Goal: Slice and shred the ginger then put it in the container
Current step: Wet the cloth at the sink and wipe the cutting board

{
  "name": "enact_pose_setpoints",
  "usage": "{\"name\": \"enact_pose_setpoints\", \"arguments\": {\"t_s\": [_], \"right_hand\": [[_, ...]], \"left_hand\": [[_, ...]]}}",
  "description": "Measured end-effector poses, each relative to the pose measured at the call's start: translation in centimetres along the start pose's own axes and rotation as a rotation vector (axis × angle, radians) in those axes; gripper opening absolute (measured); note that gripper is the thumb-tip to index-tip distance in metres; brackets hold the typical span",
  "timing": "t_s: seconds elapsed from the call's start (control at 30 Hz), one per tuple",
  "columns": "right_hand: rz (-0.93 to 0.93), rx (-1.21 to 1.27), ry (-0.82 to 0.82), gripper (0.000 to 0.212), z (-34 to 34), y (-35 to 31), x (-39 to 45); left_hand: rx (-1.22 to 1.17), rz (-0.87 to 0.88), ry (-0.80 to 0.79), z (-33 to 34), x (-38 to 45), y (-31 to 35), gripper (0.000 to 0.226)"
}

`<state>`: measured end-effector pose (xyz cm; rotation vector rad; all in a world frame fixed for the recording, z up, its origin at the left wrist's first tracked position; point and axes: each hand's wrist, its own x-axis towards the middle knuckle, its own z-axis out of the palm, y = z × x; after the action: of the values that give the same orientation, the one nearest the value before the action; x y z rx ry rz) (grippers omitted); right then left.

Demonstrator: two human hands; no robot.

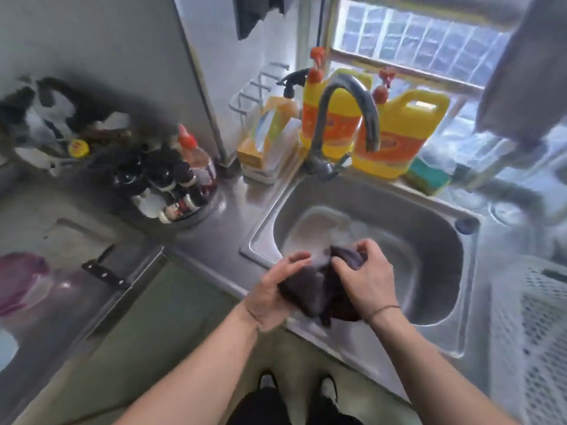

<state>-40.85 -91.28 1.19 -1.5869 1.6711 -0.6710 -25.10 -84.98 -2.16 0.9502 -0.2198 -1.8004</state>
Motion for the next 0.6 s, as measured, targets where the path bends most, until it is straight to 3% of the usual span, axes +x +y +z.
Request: {"name": "enact_pose_setpoints", "arguments": {"t_s": [0.07,0.23,0.3,0.4,0.6], "right_hand": [[-0.057,-0.008,-0.013,0.020,-0.2,0.1,0.2],[-0.068,0.008,-0.443,0.042,-1.7,1.4,1.5],[-0.056,-0.021,-0.336,0.025,-3.0,2.0,3.9],[-0.059,0.018,-0.053,0.012,-4.2,1.7,10.0],[-0.250,0.004,-0.215,0.038,-2.2,-3.3,21.0]], "left_hand": [[-0.069,-0.052,0.003,3.1,2.4,-1.1,0.048],[-0.197,-0.095,0.199,7.9,6.0,-2.7,0.018],[-0.255,-0.102,0.215,8.0,7.3,-2.9,0.007],[-0.437,-0.074,0.249,7.0,8.6,-3.0,0.018],[-0.483,0.043,0.340,6.3,10.3,-2.4,0.017]]}}
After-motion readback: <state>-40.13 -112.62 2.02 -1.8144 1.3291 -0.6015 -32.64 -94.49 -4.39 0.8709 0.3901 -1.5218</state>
